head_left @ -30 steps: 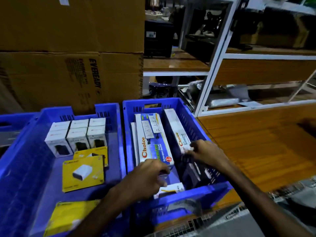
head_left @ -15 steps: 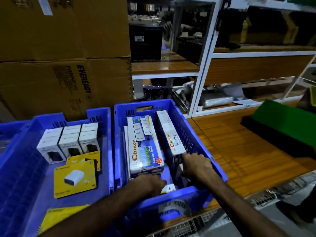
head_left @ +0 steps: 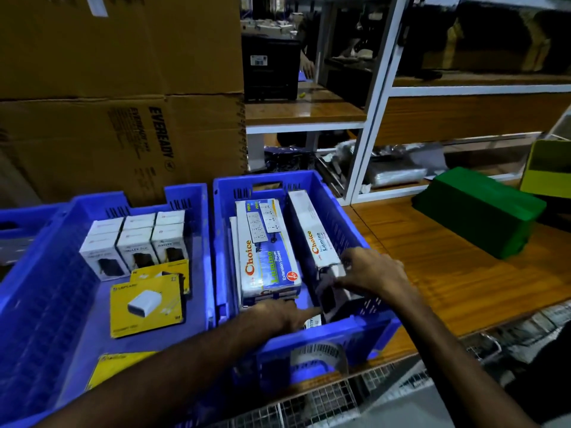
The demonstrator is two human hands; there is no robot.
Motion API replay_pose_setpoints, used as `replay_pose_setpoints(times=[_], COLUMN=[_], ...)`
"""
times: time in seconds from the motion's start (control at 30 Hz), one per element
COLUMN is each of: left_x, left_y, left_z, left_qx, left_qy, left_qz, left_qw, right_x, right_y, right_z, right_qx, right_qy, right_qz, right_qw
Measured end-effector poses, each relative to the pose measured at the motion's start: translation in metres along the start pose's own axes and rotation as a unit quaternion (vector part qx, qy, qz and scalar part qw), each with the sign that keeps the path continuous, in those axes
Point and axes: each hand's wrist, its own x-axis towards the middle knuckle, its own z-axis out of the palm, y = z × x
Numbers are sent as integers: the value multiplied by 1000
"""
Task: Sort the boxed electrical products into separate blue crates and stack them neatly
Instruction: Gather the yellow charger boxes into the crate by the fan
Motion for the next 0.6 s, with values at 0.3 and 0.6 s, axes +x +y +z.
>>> replay_pose_setpoints(times=[0.3, 0.6], left_x=[-81, -179], left_y=[-10, -54], left_z=[-39, -26], left_qx=[-280, -726], left_qy=[173, 286], left_qz=[39, 53], left_qw=[944, 623], right_x=[-26, -37], right_y=[28, -46], right_z=[-30, -21], right_qx=[334, 780], right_qy=[163, 45], right_qz=[-19, -90], right_qw=[928, 618])
